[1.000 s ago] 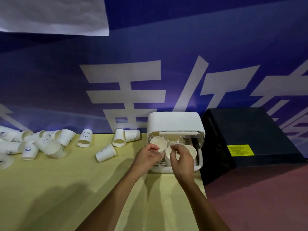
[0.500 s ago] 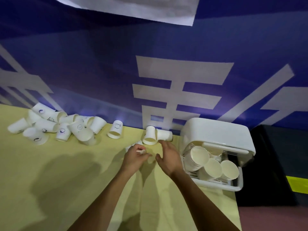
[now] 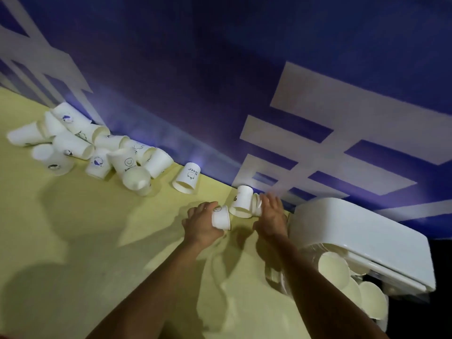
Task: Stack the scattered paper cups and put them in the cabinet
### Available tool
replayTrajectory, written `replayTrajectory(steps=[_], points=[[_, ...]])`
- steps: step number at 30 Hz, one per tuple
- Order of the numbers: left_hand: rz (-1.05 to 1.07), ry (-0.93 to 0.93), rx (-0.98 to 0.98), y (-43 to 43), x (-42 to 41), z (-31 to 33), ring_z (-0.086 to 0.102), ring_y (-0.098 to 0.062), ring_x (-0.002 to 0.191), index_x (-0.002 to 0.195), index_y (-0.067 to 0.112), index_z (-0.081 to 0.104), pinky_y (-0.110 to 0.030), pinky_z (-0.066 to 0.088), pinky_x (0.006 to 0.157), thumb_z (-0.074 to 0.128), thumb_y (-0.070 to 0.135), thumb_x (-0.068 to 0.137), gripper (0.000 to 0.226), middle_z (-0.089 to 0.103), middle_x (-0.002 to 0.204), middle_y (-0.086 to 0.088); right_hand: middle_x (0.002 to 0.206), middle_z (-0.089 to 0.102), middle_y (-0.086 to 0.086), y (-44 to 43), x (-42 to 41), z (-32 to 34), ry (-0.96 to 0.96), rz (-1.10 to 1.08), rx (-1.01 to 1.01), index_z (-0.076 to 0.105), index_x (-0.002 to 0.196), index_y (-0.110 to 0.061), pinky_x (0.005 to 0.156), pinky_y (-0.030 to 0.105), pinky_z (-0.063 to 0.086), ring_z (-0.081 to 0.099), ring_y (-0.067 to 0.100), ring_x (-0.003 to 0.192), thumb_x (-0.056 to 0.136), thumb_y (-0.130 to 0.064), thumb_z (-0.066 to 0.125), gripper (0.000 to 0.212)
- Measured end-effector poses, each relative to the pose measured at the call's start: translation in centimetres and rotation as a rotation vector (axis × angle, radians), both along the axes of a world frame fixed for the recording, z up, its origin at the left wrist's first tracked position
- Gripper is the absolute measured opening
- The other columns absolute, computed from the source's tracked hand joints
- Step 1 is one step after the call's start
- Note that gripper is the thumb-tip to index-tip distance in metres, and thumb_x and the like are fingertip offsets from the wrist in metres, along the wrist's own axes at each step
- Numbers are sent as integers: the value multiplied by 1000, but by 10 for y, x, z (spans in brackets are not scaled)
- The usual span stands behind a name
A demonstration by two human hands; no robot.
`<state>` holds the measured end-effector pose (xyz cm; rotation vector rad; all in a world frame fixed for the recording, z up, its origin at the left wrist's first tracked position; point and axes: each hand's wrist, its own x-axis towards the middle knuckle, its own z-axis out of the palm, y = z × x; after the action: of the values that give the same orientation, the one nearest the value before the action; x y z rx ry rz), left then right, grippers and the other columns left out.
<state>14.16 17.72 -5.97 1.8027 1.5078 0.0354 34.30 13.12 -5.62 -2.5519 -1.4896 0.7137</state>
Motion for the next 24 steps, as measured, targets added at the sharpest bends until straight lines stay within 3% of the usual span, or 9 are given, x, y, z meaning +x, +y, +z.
replayTrajectory(steps=[6, 11, 17, 21, 24], points=[[36, 2, -24, 0, 5, -13, 37, -22, 126, 138, 40, 42, -34, 29, 86, 70, 24, 71, 74, 48, 136, 14, 147, 45, 0, 4, 8, -7, -85, -35, 132, 42, 140, -26, 118, 44, 28, 39, 26, 135, 98, -27, 60, 46], [80, -15, -50, -4, 6, -14, 42, -24, 121, 138, 36, 44, -36, 32, 88, 66, 23, 75, 68, 51, 131, 8, 136, 54, 5, -5, 7, -4, -143, 18, 34, 46, 139, -24, 108, 42, 43, 52, 28, 121, 84, -36, 78, 64], [148, -68, -59, -14, 6, 10, 44, -26, 117, 131, 31, 47, -35, 29, 85, 72, 27, 73, 63, 52, 123, 3, 134, 54, 4, -16, 3, 20, -141, -40, 48, 42, 137, -23, 102, 43, 49, 55, 27, 118, 81, -50, 77, 71], [196, -167, -54, -26, 8, 30, 46, -26, 114, 130, 30, 47, -35, 31, 85, 74, 26, 72, 65, 53, 120, 2, 130, 61, 1, -28, -10, 49, -102, -110, 150, 45, 134, -26, 95, 41, 54, 59, 25, 113, 83, -55, 73, 65], [236, -240, -20, -39, 10, 48, 51, -24, 109, 127, 29, 48, -38, 39, 90, 77, 31, 71, 63, 56, 116, 3, 122, 66, -4, -45, -22, 81, 15, -208, 336, 48, 127, -33, 88, 43, 58, 63, 21, 103, 81, -61, 69, 58]])
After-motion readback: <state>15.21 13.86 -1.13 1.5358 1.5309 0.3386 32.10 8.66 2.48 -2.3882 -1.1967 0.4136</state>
